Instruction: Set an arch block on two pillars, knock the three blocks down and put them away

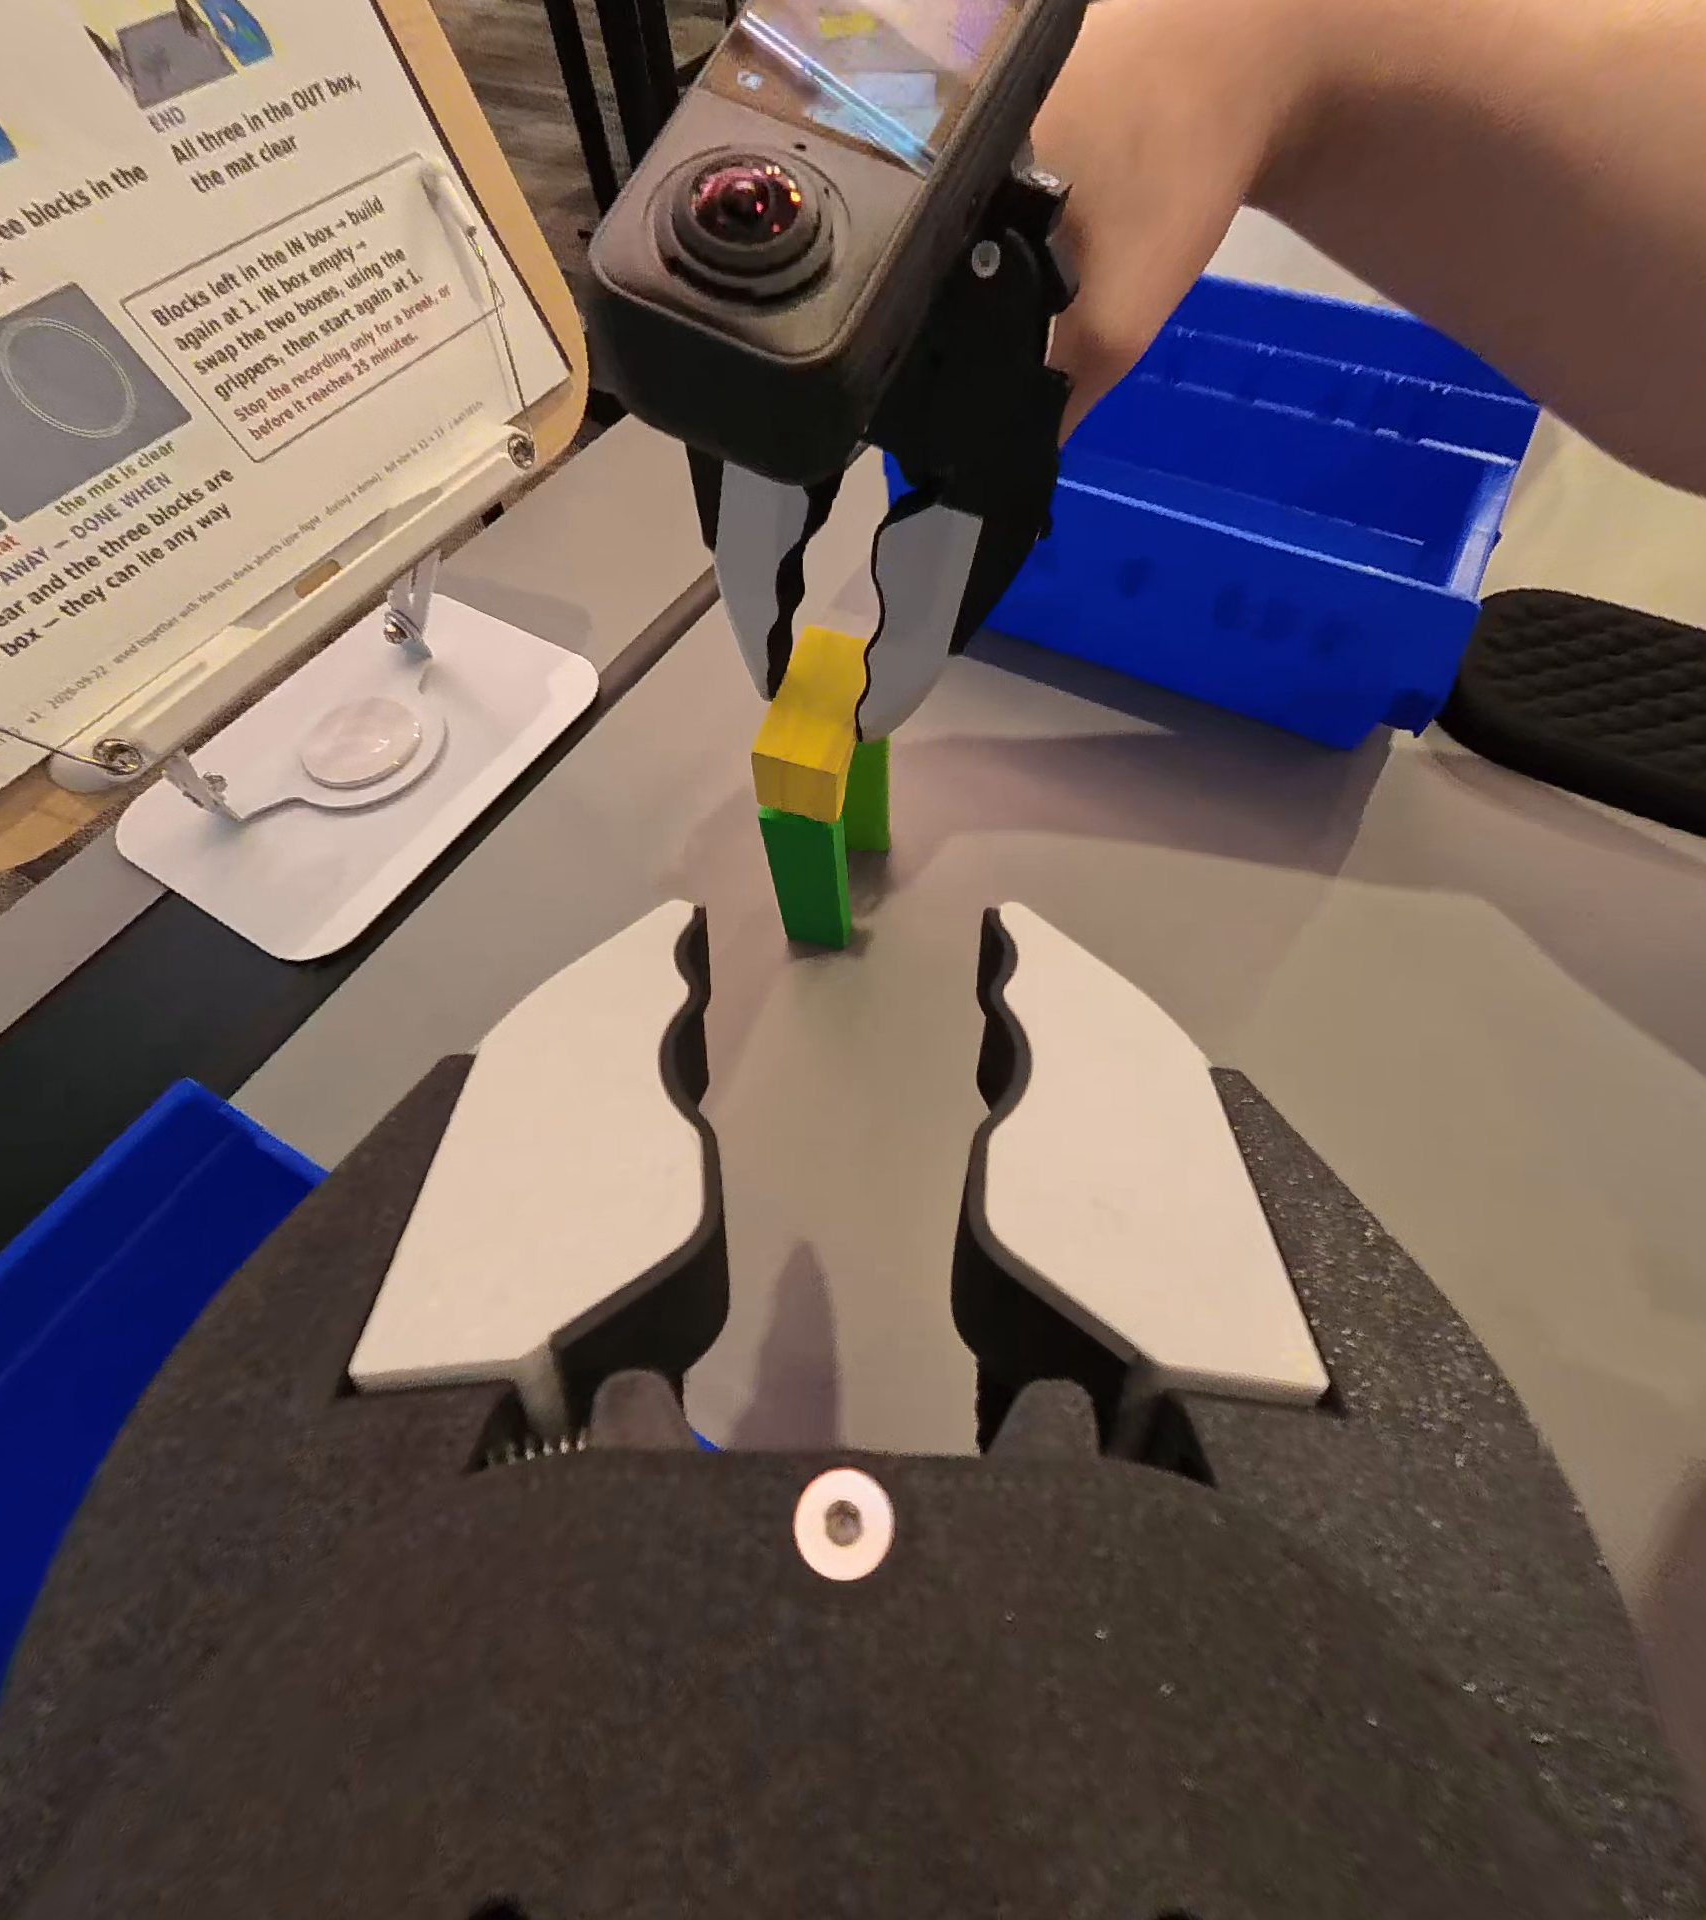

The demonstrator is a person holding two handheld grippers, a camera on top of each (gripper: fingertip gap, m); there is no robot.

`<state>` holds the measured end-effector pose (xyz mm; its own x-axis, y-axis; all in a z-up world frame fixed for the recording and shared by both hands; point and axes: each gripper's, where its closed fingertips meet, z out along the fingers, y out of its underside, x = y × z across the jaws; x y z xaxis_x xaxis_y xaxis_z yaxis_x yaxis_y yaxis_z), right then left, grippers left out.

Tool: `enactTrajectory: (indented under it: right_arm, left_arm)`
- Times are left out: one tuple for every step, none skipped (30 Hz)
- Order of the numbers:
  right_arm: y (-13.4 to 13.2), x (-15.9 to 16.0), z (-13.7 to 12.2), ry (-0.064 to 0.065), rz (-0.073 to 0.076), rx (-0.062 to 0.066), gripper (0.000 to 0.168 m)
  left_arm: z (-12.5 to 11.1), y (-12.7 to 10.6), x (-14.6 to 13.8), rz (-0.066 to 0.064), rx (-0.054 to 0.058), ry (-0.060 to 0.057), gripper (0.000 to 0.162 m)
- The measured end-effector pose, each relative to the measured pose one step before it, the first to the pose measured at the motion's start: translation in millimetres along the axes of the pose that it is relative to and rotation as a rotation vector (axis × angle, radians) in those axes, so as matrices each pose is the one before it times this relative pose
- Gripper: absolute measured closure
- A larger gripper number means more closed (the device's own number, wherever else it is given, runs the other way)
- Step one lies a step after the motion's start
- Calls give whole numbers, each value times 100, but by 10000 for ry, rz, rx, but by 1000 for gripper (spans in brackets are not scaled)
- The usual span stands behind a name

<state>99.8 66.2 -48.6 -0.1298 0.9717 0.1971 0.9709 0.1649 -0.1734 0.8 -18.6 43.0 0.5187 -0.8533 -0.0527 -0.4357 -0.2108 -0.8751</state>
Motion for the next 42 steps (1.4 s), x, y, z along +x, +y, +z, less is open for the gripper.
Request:
enactTrajectory:
  right_arm:
    - [129,-28,134,0,-33,-39,133]
    - [167,115,78,81,-46,-86,133]
    - [46,70,25,48,-3,22,133]
    - [-47,-59,-9,-62,59,87,133]
    - [42,-8,-11,-28,62,47,133]
    - [66,68,-9,32,34,29,133]
    - [101,10,20,-10,38,16,133]
    - [137,-42,47,-34,43,-14,133]
    - [131,2,23,-5,28,-21,133]
    - [4,39,-36,18,25,44,133]
    - [8,35,-25,25,12,34,133]
    - [-48,-28,-17,-14,23,52,133]
    - [-48,-56,0,-40,28,41,133]
    - [-25,-25,3,-14,13,18,133]
    - [-41,0,3,4,0,14,133]
    - [-58,-27,0,-9,2,25,133]
    - [-58,-67,5,-33,0,17,133]
    - [-14,-36,21,-8,-8,-17,133]
    - [46,-15,38,-1,-9,-48,133]
    - [50,-41,53,-30,13,-46,133]
    - [-22,-22,13,-24,31,6,133]
    - [15,22,3,6,21,-22,133]
    - [19,50,6,18,31,-23,133]
    - [19,31,22,16,21,-22,133]
    - [58,56,37,39,3,-34,132]
    - [66,41,40,35,16,-46,132]
    - [45,-10,19,-9,58,-25,131]
    - [-35,19,-14,17,70,25,131]
    - [-116,21,-82,30,47,83,129]
    - [-113,-17,-157,17,24,74,128]
    - [-119,78,-244,100,7,76,125]
    - [-128,97,-366,129,-2,95,123]
    - [-165,80,-532,142,-11,137,122]
    - [-236,89,-738,176,6,225,122]
    - [-337,99,-964,232,43,345,122]
    - [-522,23,-1180,263,69,528,121]
    - [-735,-6,-1415,355,81,731,121]
    - [-966,-39,-1580,410,108,937,121]
    - [-1065,-45,-1713,478,170,1019,121]
    - [-1208,-92,-1787,499,205,1122,121]
    - [-1278,-190,-1786,474,275,1144,121]
    - [-1228,-310,-1751,409,323,1078,119]
  left_arm:
    - [85,104,38,47,-72,-11,112]
    - [48,61,53,37,-53,-5,112]
    - [24,9,67,21,-18,8,112]
    - [16,-30,85,5,6,23,112]
    - [10,-28,92,-1,7,29,112]
    - [10,-2,77,-1,-8,23,112]
    - [18,23,63,3,-27,24,112]
    - [26,34,41,12,-32,7,112]
    - [26,43,26,15,-29,0,112]
    - [20,34,30,9,-27,11,112]
    - [31,31,35,3,-18,12,112]
    - [20,26,34,-5,-17,11,112]
    - [39,30,20,-6,-21,9,112]
    - [36,52,21,0,-31,12,112]
    - [30,65,26,4,-43,8,112]
    - [16,33,1,11,-23,-5,112]
    - [25,18,24,10,-13,1,112]
    - [32,36,18,2,-25,5,112]
    - [37,52,39,1,-34,16,112]
    - [52,76,40,0,-45,19,112]
    - [61,65,23,-3,-38,10,112]
    - [63,48,26,-5,-34,19,112]
    - [59,57,22,-14,-27,18,112]
    - [65,39,46,-14,-25,23,112]
    - [48,55,42,-4,-32,23,112]
    - [44,50,48,11,-39,15,112]
    - [25,63,34,16,-40,8,112]
    - [24,54,50,11,-44,14,112]
    - [0,37,36,5,-32,12,112]
    - [-21,-8,35,3,-5,5,112]
    - [-27,-23,46,1,4,17,112]
    - [-43,-8,25,5,0,11,112]
    - [-89,-35,-21,15,10,-20,111]
    - [-131,-83,-70,22,45,-48,111]
    - [-200,-156,-113,9,88,-60,111]
    - [-275,-225,-112,-17,128,-52,111]
    - [-353,-280,-102,-34,162,-39,111]
    - [-426,-344,-102,-38,196,-47,111]
    - [-491,-410,-130,-33,222,-69,110]
    - [-541,-454,-151,-28,247,-84,110]
    - [-565,-504,-122,-32,270,-77,109]
    - [-585,-532,-101,-41,290,-69,107]
